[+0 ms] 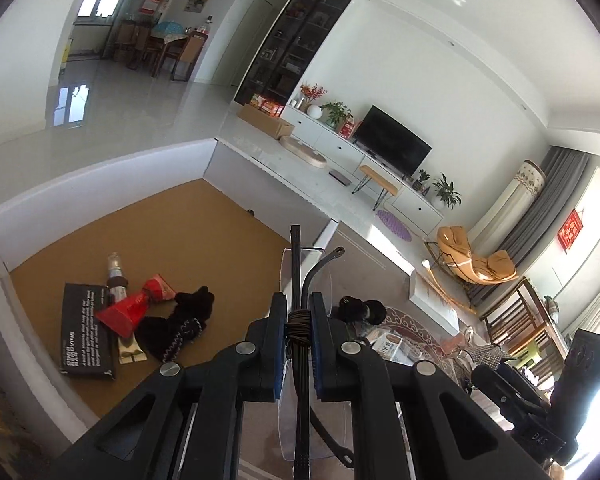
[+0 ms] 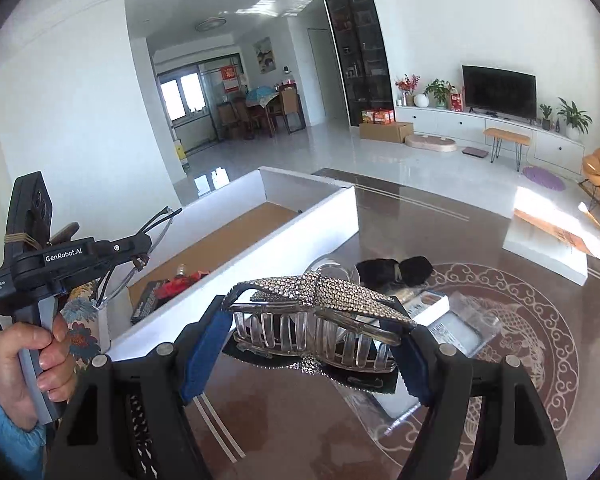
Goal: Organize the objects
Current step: 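Lower glasses and clip into the white bin and open both tools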
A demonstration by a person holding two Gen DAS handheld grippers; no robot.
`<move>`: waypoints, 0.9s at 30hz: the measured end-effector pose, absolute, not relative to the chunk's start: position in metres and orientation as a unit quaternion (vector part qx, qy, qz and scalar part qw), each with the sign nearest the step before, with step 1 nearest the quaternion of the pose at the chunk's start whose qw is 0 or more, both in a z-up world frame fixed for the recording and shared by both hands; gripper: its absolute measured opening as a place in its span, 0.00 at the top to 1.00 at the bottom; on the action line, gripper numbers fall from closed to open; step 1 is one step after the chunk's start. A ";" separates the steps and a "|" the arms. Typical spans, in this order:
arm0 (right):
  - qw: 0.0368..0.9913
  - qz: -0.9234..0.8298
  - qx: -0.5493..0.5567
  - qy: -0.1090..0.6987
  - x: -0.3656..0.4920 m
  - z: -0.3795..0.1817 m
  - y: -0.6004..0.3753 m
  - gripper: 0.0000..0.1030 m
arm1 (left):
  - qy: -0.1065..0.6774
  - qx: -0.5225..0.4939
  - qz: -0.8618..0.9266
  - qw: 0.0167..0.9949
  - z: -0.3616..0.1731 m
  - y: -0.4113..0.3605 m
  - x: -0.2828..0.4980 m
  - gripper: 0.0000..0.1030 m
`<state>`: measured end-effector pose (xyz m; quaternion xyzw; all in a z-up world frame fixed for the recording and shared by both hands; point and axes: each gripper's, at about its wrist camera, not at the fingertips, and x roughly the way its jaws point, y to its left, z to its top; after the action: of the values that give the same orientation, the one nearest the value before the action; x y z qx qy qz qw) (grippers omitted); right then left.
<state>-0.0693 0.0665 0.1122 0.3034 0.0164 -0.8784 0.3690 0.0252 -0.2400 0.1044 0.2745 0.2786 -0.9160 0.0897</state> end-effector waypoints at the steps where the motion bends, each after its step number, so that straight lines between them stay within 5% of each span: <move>1: 0.383 -0.874 0.300 0.015 -0.075 0.119 0.043 0.26 | 0.285 0.280 -0.910 0.113 0.102 -0.260 0.026 0.90; 5: 0.425 -0.855 0.297 0.016 -0.098 0.133 -0.052 0.26 | 0.313 0.344 -0.864 0.193 0.066 -0.327 0.020 0.90; 7: 0.437 -0.843 0.311 0.025 -0.110 0.130 -0.099 0.25 | 0.322 0.390 -0.830 0.234 0.040 -0.346 0.014 0.80; 8: 0.439 -0.836 0.327 0.031 -0.117 0.124 -0.121 0.25 | 0.325 0.418 -0.813 0.241 0.027 -0.352 0.012 0.72; 9: 0.438 -0.828 0.348 0.034 -0.125 0.116 -0.140 0.22 | 0.325 0.442 -0.800 0.244 0.018 -0.355 0.008 0.54; 11: 0.423 -0.820 0.385 0.036 -0.139 0.099 -0.169 0.07 | 0.274 0.447 -0.809 0.265 0.021 -0.347 0.005 0.29; 12: 0.415 -0.817 0.398 0.041 -0.143 0.092 -0.178 0.07 | 0.273 0.444 -0.813 0.260 0.022 -0.344 0.004 0.04; 27: 0.359 -0.867 0.337 0.079 -0.098 0.085 -0.041 0.00 | 0.224 0.378 -0.866 0.241 0.038 -0.268 0.007 0.01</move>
<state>-0.0982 -0.0407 0.0850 0.3371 0.0791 -0.8668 0.3587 0.0067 -0.2683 0.0383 0.3776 0.2243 -0.8656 0.2406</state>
